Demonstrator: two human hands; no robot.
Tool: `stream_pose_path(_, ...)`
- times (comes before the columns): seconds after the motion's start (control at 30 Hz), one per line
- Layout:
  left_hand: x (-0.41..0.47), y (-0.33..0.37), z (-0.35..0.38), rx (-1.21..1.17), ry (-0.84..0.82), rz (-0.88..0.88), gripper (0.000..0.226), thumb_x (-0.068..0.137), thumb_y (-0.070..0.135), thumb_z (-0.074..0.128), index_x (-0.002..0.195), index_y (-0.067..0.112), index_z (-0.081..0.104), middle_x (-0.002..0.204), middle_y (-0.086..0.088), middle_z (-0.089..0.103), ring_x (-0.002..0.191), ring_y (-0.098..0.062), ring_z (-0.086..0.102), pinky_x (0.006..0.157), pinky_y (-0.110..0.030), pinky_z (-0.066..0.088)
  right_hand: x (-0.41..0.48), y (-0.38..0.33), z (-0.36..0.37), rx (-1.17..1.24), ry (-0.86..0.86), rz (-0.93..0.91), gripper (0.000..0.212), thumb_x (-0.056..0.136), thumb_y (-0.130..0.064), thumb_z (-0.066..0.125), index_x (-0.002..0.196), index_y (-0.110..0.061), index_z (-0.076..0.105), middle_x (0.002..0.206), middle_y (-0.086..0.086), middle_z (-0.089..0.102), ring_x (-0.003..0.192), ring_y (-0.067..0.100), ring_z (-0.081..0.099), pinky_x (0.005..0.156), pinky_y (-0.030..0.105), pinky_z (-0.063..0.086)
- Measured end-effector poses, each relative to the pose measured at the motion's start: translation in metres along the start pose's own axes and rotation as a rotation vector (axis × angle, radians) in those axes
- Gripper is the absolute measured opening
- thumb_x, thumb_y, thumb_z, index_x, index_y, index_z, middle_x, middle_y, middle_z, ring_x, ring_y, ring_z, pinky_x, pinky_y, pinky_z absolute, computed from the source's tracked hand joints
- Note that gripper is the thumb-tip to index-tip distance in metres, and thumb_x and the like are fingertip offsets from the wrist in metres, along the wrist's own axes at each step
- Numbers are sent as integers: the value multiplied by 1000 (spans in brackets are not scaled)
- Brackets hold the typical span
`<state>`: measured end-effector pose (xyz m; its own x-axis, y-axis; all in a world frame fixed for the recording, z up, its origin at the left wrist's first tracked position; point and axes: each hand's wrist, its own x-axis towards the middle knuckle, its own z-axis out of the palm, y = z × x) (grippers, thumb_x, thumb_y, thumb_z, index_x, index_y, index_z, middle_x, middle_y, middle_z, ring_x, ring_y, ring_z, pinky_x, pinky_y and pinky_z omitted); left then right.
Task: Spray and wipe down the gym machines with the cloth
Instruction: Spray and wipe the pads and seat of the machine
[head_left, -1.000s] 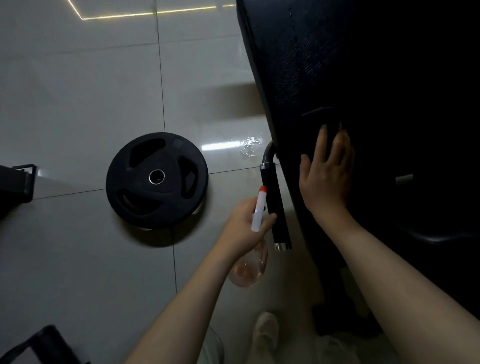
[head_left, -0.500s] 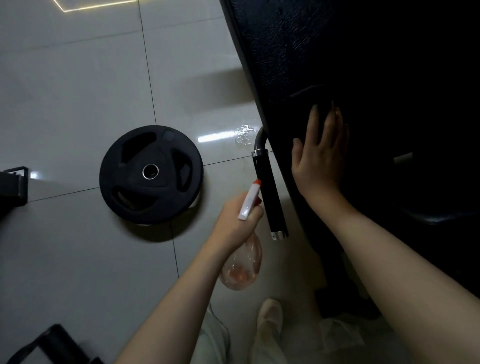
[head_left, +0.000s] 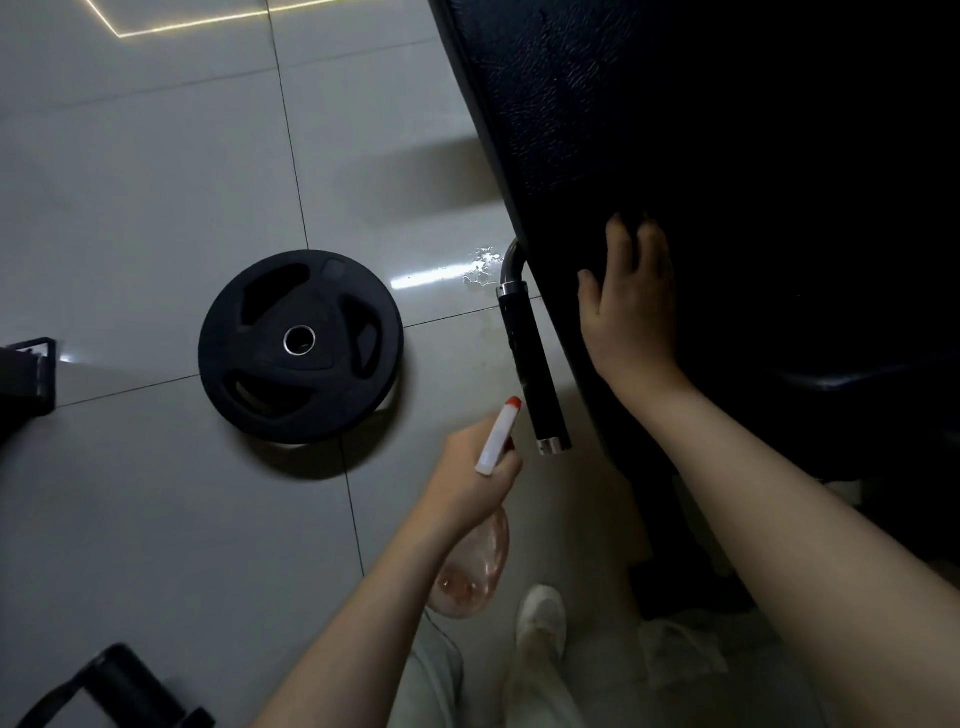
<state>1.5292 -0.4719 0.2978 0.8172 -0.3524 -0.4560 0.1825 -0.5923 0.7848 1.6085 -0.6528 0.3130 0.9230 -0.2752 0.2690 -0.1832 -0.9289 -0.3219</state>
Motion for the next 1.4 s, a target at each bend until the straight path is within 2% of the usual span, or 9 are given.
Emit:
stream_pose_path(0.2, -14, -8, 4, 58, -101, -5, 17, 85, 12, 54, 88, -4, 57, 84, -19, 62, 74, -30, 58, 71, -45, 49, -15, -1, -7, -12, 15, -46, 28, 87, -13, 57, 110, 2, 53, 114, 27, 53, 112, 44, 48, 88, 47, 45)
stream_pose_path(0.33, -21, -13, 6, 45, -144, -30, 25, 73, 25, 47, 74, 1, 51, 70, -16, 58, 61, -28, 53, 63, -44, 47, -20, -2, -10, -41, 4, -48, 23, 85, -10, 61, 103, 3, 54, 109, 26, 55, 107, 43, 51, 82, 44, 46)
stream_pose_path(0.53, -31, -20, 3, 38, -165, -49, 27, 76, 27, 50, 83, 1, 55, 77, -15, 61, 68, -29, 57, 64, -45, 49, -26, -3, -12, -67, 0, -46, 21, 82, -10, 64, 97, 1, 54, 102, 24, 56, 101, 42, 53, 74, 42, 48)
stream_pose_path(0.63, -34, -19, 2, 48, -172, -37, 26, 76, 27, 49, 81, 2, 53, 75, -15, 59, 64, -24, 54, 63, -45, 47, -32, -4, -13, -76, -4, -55, 21, 81, -9, 66, 96, 1, 55, 100, 24, 57, 97, 42, 54, 72, 43, 49)
stream_pose_path(0.77, -37, -15, -3, 66, -175, 17, 33, 75, 29, 47, 89, 1, 57, 85, -13, 63, 76, -24, 58, 71, -43, 49, -41, -3, -16, -92, -32, -72, 26, 81, -6, 65, 103, 1, 55, 103, 25, 56, 97, 43, 55, 72, 42, 49)
stream_pose_path(0.93, -37, -11, -16, 36, -57, 40, 39, 74, 29, 46, 95, -3, 57, 93, -15, 62, 85, -26, 58, 77, -40, 46, -46, -4, -24, -84, -28, -115, 34, 78, -2, 66, 110, 0, 55, 100, 25, 56, 92, 43, 54, 68, 43, 50)
stream_pose_path(1.13, -32, -16, -29, 71, -42, 68, 31, 75, 28, 47, 85, 0, 55, 82, -14, 60, 76, -26, 56, 72, -47, 46, -74, -18, -15, -58, -86, -274, 53, 70, 1, 71, 117, -7, 49, 108, 25, 53, 89, 39, 56, 57, 35, 52)
stream_pose_path(1.3, -30, -20, -43, 35, 13, 50, 35, 74, 26, 46, 87, -4, 55, 84, -18, 61, 79, -31, 57, 72, -46, 45, -56, -38, 13, -173, -76, -332, 49, 73, 2, 66, 120, -3, 55, 118, 20, 43, 93, 34, 51, 60, 33, 53)
stream_pose_path(1.4, -28, -24, -46, 27, 12, 40, 34, 74, 26, 46, 86, -5, 55, 84, -19, 61, 77, -32, 57, 71, -51, 46, -42, -45, 40, -300, -137, -373, 50, 72, 5, 58, 122, 2, 57, 127, 25, 53, 112, 38, 53, 83, 39, 53)
